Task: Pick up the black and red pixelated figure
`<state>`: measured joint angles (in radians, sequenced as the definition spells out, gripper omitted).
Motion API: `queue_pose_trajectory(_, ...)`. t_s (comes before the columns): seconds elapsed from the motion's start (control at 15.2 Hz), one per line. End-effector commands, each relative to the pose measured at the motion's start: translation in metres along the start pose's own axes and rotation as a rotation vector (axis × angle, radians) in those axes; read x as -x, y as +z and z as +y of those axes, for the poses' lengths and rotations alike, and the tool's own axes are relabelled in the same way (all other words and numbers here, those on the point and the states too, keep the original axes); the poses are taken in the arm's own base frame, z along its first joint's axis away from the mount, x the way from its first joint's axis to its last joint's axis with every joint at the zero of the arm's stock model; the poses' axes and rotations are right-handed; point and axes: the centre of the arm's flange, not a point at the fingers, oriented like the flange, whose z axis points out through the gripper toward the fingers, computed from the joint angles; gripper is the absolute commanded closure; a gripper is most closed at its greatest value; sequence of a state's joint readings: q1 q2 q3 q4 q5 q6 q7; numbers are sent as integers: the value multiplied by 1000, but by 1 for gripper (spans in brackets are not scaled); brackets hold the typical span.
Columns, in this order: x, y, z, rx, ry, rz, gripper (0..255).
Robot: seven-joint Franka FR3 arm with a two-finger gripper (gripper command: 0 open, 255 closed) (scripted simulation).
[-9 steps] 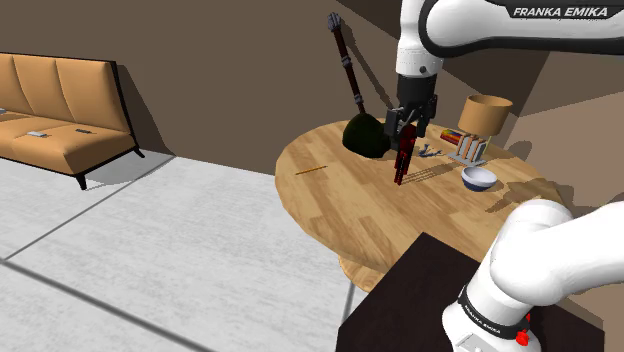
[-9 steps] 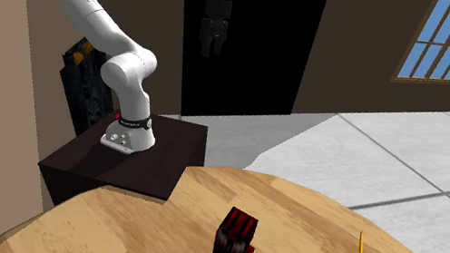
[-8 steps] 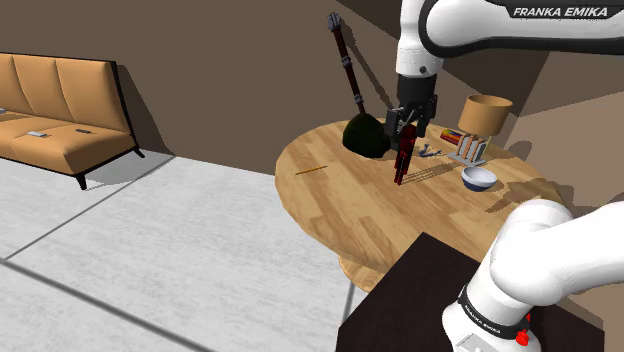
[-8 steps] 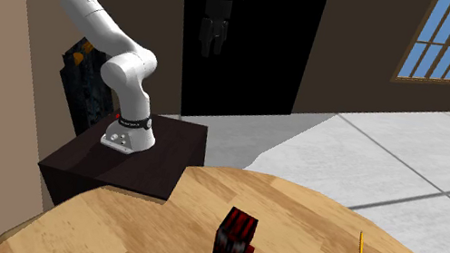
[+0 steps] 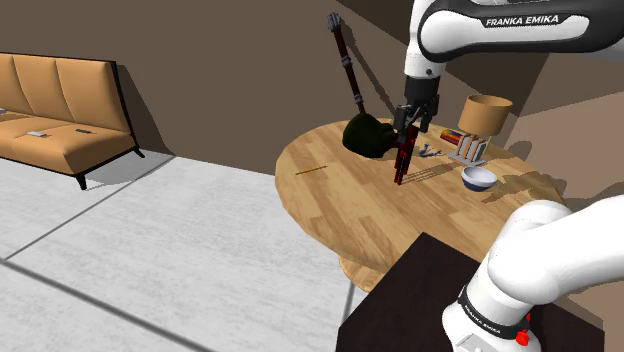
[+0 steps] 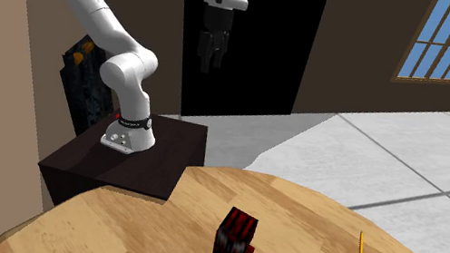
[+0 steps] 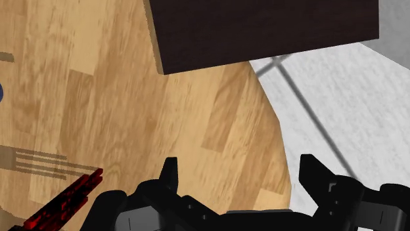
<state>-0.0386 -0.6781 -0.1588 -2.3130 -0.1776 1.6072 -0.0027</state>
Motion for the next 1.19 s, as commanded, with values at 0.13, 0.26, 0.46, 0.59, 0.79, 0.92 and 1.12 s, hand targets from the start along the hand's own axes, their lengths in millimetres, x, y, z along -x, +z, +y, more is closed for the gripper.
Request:
queue_pose_trajectory(0.13, -26, 18, 47, -10, -13, 3, 0)
queue_pose_trajectory(0.26, -37, 26, 70, -16, -18, 4, 0)
queue_pose_trajectory(0.46, -55, 39, 104, -25, -26, 6, 0)
queue_pose_trajectory(0.59, -68, 47, 126, -31, -32, 8, 0)
queue_pose_trajectory(0.79, -86, 60, 160, -40, -40, 9, 0)
queue_pose_trajectory(0.92, -99, 68, 183, -45, -46, 11, 0)
queue_pose_trajectory(1.12, -118, 82, 216, -54, -54, 13, 0)
